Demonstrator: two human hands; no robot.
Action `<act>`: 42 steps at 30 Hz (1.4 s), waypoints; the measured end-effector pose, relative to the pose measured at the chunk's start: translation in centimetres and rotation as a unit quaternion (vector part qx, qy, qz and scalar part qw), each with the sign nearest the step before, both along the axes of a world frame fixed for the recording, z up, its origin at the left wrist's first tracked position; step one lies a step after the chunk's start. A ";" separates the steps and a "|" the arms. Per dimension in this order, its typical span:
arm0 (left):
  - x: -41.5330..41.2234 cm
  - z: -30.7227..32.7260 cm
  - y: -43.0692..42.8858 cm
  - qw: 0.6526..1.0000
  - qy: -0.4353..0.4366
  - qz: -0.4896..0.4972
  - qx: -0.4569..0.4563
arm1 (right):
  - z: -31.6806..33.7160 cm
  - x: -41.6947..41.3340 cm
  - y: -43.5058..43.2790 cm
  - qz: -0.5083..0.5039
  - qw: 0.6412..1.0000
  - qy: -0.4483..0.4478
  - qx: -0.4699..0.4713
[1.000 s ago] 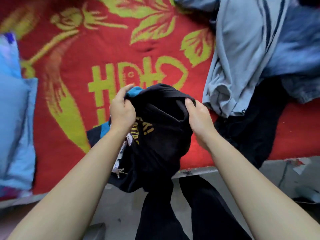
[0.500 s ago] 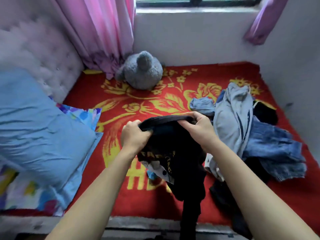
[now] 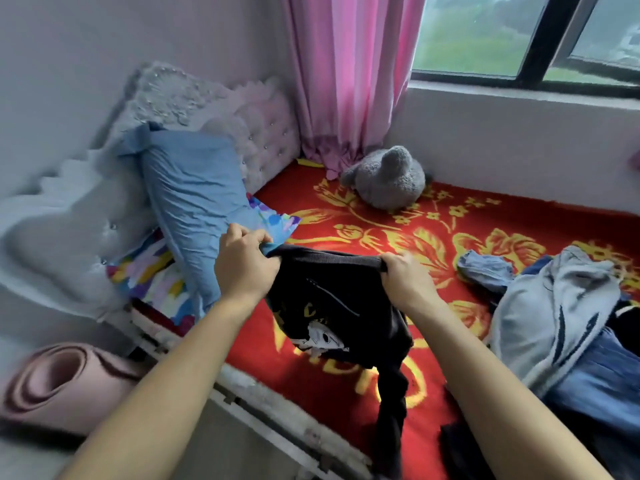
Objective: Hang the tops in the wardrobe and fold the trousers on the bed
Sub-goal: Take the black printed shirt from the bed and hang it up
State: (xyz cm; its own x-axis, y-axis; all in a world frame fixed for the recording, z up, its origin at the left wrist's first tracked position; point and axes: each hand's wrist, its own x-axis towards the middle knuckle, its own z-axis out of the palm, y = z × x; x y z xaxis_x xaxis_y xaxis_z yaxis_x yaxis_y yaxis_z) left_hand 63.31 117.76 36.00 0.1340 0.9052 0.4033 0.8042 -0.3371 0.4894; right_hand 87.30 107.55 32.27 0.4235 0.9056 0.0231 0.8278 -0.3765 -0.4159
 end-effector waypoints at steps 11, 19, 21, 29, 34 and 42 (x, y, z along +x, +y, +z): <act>-19.5 -1.4 -13.6 0.962 -0.066 0.189 -0.184 | -0.4 -17.5 1.3 0.175 0.901 0.394 -0.051; -32.0 0.2 -22.4 0.813 -0.450 0.311 -0.201 | 2.0 -29.5 -1.7 0.321 0.884 0.333 -0.064; -35.7 0.5 -25.0 0.840 -0.399 0.336 -0.149 | 2.2 -32.9 -3.3 0.346 0.903 0.253 -0.018; -51.6 1.0 -39.1 0.891 -0.200 0.403 -0.057 | 3.2 -50.5 -12.6 0.348 0.934 0.079 -0.004; -59.6 1.6 -45.7 0.905 -0.098 0.412 -0.031 | 5.1 -62.3 -16.9 0.302 0.859 0.407 -0.079; -71.2 1.7 -49.3 0.869 -0.105 0.482 0.044 | 8.0 -75.4 -19.2 0.393 0.805 0.434 -0.093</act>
State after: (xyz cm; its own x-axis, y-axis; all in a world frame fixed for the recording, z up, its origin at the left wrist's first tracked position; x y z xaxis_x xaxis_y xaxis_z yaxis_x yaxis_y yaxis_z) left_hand -7.86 68.44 37.74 -0.7544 0.5198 0.4008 0.6293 0.3993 0.6667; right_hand 11.93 88.31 40.25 -0.4983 0.8557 -0.1397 0.2685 -0.0009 -0.9633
